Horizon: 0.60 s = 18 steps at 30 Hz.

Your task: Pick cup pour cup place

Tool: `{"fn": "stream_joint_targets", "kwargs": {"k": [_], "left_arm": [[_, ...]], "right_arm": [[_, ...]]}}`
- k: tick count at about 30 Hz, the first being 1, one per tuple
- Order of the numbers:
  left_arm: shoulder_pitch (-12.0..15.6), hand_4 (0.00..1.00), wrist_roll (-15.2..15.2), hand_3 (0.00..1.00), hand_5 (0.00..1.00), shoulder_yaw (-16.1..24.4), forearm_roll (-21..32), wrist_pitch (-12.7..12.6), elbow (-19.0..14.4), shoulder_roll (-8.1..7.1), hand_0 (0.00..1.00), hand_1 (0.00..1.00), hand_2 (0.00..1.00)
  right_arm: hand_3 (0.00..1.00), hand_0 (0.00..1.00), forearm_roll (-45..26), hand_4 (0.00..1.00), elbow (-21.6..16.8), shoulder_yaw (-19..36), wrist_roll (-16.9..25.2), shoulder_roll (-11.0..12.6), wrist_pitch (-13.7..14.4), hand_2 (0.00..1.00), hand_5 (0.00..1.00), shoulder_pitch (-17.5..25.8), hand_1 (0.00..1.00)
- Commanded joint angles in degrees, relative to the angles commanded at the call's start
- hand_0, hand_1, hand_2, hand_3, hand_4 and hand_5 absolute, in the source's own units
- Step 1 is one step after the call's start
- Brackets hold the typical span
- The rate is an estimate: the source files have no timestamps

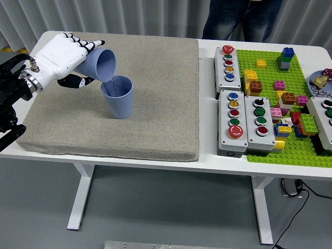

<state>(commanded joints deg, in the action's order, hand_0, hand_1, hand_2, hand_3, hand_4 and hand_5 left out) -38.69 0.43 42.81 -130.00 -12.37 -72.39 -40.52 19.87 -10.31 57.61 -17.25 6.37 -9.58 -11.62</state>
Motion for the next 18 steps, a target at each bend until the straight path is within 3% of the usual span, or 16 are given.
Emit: {"fn": "stream_joint_targets", "kwargs": {"k": [18], "left_arm": [[0.29,0.603,2.04,0.713,0.255,-0.97,0.0,-2.92,-0.42,0.29,0.622,0.561,0.71]], "right_arm": [[0.625,0.771,0.56,0.211,0.0,0.36,-0.2,-0.21,0.07,0.752,0.261,0.5,0.716]]}}
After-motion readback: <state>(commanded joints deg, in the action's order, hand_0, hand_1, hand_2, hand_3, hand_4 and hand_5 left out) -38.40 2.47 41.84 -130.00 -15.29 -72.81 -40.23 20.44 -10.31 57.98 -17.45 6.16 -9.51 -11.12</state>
